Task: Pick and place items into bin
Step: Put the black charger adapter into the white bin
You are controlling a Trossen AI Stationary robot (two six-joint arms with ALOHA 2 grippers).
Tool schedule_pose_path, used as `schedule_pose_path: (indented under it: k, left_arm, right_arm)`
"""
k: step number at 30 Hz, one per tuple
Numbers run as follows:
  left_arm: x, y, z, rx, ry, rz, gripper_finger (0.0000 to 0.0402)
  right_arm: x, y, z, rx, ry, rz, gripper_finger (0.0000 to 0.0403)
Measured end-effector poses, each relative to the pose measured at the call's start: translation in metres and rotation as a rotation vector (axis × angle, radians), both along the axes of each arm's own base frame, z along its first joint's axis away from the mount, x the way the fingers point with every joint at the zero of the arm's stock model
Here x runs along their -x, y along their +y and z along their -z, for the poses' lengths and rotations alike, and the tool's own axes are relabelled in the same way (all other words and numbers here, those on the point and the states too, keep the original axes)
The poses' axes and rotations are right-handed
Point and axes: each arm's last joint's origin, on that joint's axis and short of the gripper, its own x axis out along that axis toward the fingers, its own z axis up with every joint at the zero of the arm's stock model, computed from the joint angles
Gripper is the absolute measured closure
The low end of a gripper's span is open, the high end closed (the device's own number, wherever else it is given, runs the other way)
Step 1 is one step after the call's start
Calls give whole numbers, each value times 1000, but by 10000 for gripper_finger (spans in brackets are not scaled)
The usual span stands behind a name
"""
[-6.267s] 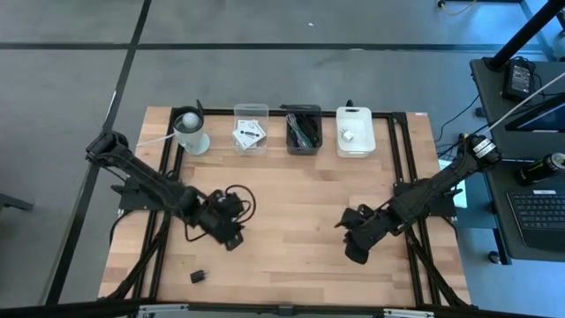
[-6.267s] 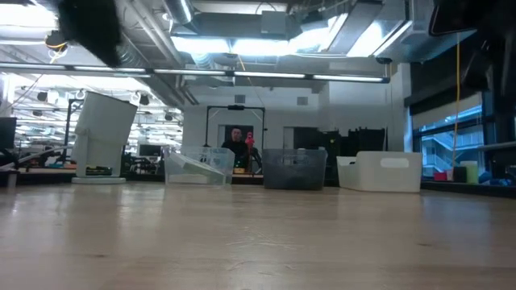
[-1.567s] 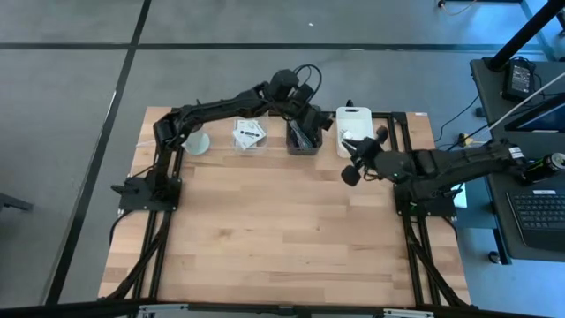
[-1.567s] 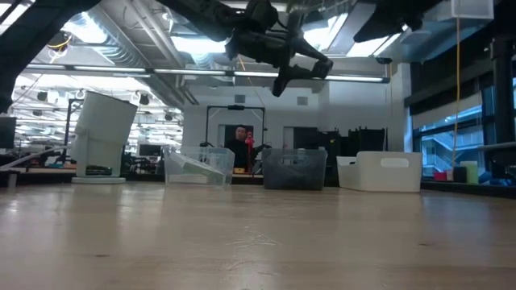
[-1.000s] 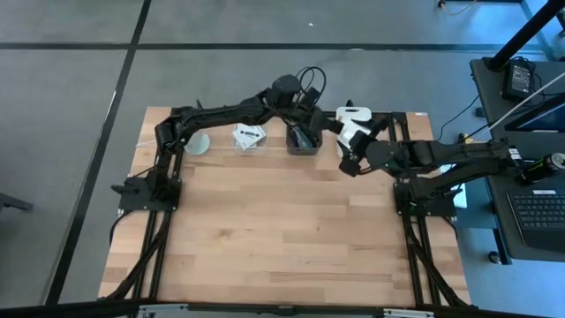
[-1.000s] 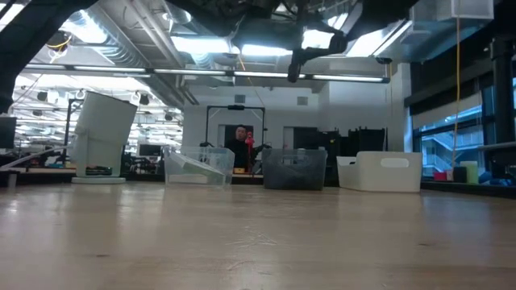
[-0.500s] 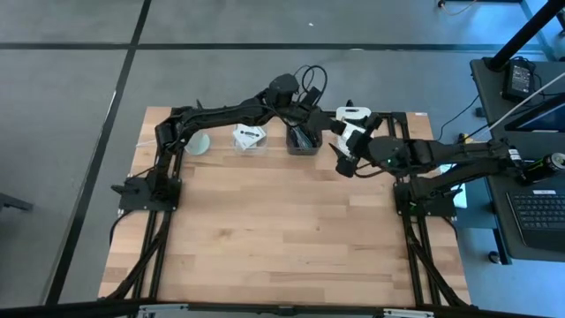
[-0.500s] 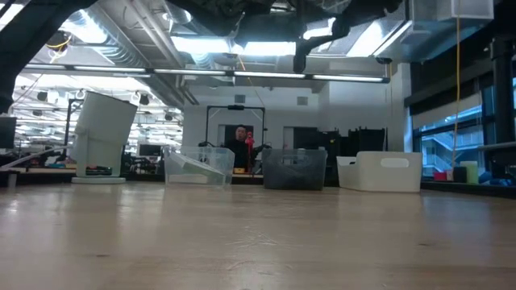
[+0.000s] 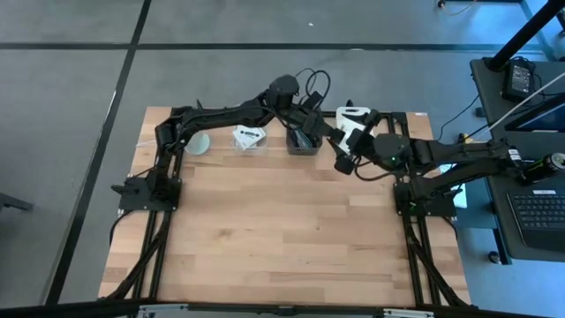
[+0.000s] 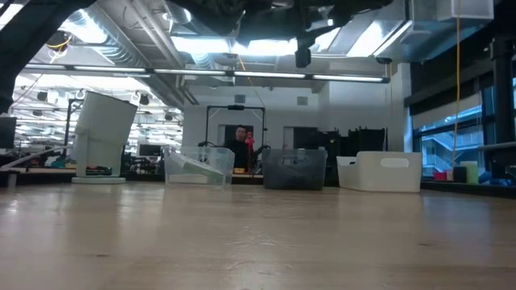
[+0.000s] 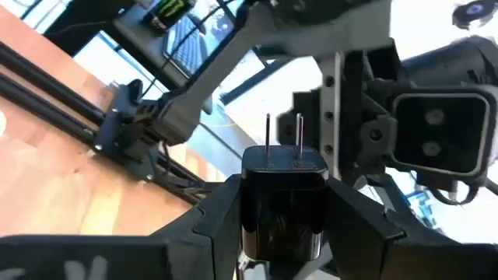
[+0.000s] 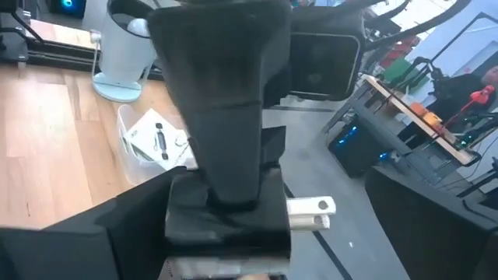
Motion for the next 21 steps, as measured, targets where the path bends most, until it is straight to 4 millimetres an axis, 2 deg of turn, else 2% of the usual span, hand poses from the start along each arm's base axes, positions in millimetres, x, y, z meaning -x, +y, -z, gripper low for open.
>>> schedule_pose_path:
  k: [14,17,21]
  left_arm:
    - [-1,-1,0,1,2,2,250]
    - [0,0,0,1,2,0,250]
    - [0,0,0,0,0,-3,250]
  right_arm:
    - [1,0,2,-32,-8,16,13]
    - [1,0,4,-55,-5,26,29]
    - [1,0,4,-57,-8,21,70]
